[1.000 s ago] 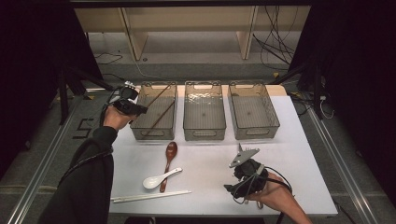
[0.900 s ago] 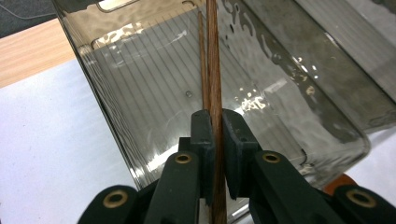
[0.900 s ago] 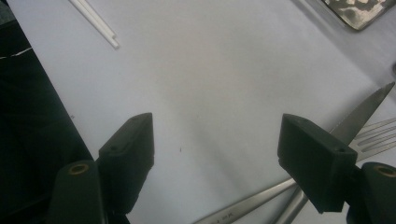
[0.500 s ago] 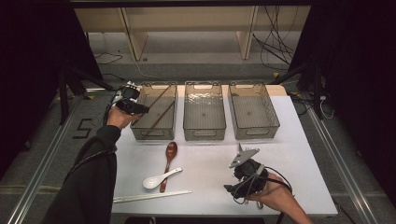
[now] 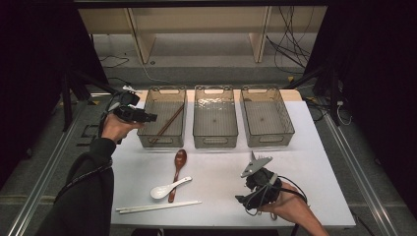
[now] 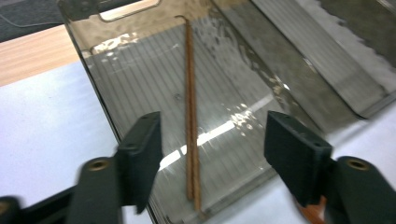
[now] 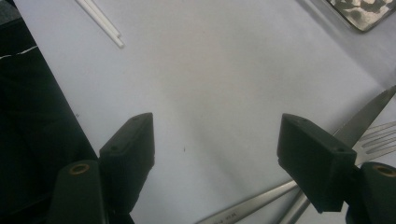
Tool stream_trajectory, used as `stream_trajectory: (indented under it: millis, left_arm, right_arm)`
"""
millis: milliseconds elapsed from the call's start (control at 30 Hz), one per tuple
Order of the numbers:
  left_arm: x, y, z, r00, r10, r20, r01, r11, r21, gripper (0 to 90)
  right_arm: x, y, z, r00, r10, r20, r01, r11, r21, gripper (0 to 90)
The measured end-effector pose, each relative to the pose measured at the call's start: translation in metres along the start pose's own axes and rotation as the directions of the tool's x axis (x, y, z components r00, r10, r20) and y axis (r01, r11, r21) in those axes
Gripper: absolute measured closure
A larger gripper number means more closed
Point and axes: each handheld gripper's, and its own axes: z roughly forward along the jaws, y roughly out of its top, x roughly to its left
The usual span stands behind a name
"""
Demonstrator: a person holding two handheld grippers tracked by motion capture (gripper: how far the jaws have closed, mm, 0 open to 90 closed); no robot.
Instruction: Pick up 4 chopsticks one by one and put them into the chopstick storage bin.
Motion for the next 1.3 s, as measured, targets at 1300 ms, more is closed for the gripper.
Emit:
stream_trajectory:
  millis: [1300]
  left_arm:
    - [-0.097, -0.121, -0.053, 0.9361, 0.281, 0.212, -0.316, 0.9357, 0.157, 18.2]
  right_arm:
    - [0.004, 0.001, 0.001, 0.9999, -0.01, -0.007, 0.01, 1.0, -0.004, 27.9]
